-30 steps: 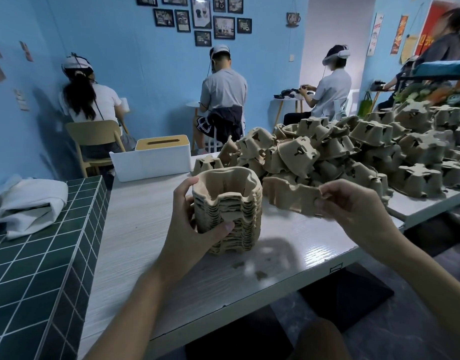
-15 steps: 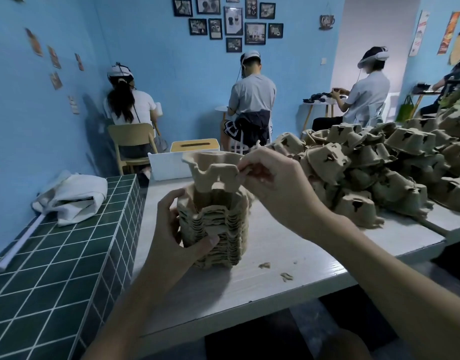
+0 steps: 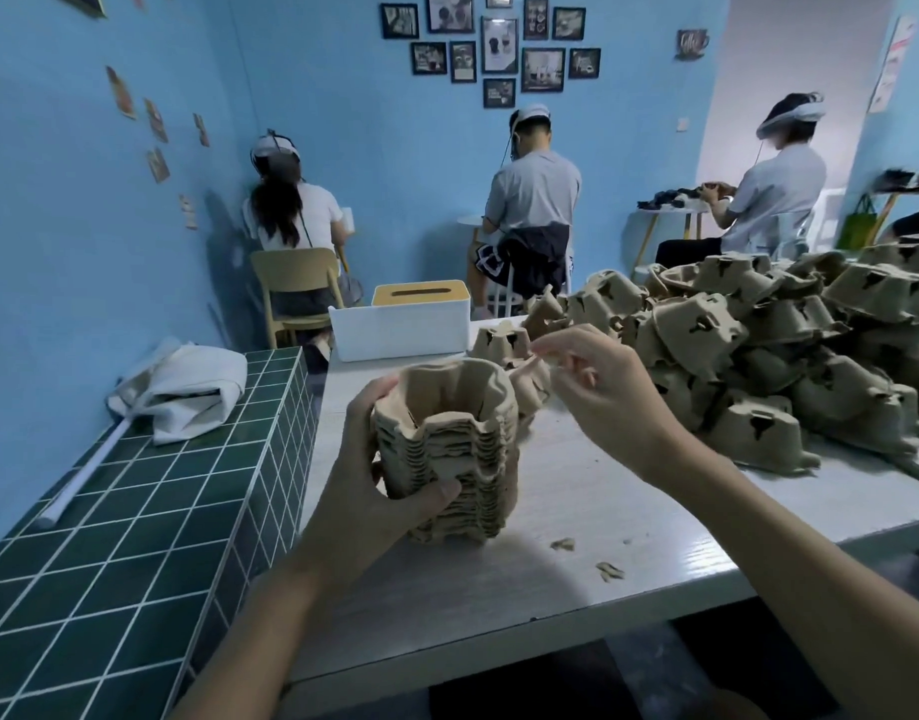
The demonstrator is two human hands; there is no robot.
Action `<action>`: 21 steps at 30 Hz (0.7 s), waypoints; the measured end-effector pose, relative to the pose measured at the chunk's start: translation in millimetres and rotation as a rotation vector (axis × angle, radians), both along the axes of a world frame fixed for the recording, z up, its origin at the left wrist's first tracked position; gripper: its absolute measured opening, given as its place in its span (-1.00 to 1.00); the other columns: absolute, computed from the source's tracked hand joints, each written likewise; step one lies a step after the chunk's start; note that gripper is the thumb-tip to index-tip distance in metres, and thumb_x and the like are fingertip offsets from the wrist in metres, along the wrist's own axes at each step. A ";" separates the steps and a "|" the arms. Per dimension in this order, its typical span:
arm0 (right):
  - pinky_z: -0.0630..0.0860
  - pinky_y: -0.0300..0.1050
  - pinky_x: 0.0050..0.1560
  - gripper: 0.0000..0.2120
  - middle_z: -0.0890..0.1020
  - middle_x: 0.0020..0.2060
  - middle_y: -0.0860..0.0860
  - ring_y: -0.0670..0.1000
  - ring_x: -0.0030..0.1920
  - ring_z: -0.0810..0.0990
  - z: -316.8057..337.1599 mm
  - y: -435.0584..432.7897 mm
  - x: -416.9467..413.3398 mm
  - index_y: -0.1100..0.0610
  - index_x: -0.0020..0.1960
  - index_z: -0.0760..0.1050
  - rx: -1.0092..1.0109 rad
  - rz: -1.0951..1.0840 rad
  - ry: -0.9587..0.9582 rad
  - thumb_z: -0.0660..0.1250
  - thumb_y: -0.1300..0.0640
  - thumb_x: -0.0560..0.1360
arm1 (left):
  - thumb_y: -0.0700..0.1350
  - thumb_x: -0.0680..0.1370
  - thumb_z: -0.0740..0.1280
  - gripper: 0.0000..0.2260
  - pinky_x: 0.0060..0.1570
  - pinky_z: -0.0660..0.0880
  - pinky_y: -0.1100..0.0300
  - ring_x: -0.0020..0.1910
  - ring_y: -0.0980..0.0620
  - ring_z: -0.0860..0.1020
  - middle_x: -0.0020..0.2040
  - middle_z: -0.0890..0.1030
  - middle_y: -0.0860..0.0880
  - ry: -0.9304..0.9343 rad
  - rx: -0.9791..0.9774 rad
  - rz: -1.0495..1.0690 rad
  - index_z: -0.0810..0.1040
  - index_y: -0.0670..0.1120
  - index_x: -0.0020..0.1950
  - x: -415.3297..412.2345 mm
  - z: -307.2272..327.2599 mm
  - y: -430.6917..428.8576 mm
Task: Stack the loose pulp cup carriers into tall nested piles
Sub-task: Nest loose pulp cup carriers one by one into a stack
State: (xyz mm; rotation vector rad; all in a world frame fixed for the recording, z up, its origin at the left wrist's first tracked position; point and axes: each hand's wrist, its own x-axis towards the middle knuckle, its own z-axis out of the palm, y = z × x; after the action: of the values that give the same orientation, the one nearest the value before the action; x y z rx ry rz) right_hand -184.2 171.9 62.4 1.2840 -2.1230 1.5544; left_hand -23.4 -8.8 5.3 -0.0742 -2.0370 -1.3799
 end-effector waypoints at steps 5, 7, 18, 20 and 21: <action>0.50 -0.08 0.13 -0.76 0.52 0.10 0.10 -0.01 0.07 0.52 -36.6 -7.7 -50.2 0.08 0.22 0.49 0.101 -0.154 -0.191 0.32 0.15 0.56 | -0.30 0.37 0.55 -0.25 0.00 0.57 0.32 0.19 0.23 0.57 0.19 0.53 0.36 0.014 -0.023 0.028 0.22 0.02 0.41 -29.5 -5.9 -13.1; 0.46 -0.07 0.23 -0.60 0.48 0.21 0.11 0.03 0.20 0.49 -49.8 -13.2 -67.2 0.08 0.37 0.39 0.116 -0.133 -0.294 0.33 0.15 0.56 | -0.28 0.37 0.58 -0.25 0.03 0.51 0.41 0.18 0.33 0.54 0.15 0.51 0.46 0.023 -0.037 0.052 0.22 0.00 0.39 -43.5 -7.8 -17.6; 0.35 0.10 0.24 -0.61 0.42 0.30 -0.03 0.06 0.21 0.34 -68.5 -45.6 -98.0 0.01 0.22 0.54 0.264 -0.134 0.288 0.41 -0.05 0.42 | -0.17 0.44 0.46 -0.26 0.12 0.49 0.39 0.25 0.29 0.52 0.24 0.51 0.40 0.054 0.006 0.031 0.08 -0.01 0.47 -75.2 -24.3 -27.5; 0.45 0.07 0.13 -0.72 0.48 0.16 -0.01 0.08 0.12 0.43 -73.6 -43.1 -100.1 0.08 0.10 0.54 0.215 -0.126 0.304 0.49 0.07 0.43 | -0.11 0.43 0.44 -0.27 0.12 0.49 0.39 0.25 0.29 0.52 0.24 0.51 0.41 0.053 0.011 0.033 0.08 0.04 0.47 -78.5 -23.0 -26.1; 0.47 0.02 0.07 -0.79 0.50 0.08 -0.01 0.08 0.06 0.45 -74.5 -40.5 -100.8 0.11 0.03 0.54 0.192 -0.119 0.288 0.49 0.13 0.44 | -0.13 0.44 0.44 -0.27 0.11 0.49 0.39 0.24 0.29 0.53 0.22 0.52 0.41 0.055 0.011 0.036 0.07 0.05 0.46 -79.9 -22.7 -25.2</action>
State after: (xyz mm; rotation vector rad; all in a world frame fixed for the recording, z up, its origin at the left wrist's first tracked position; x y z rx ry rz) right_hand -285.0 131.4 -12.0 1.3210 -2.1538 1.0677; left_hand -103.3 -33.9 -17.3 -0.0702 -1.9756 -1.3525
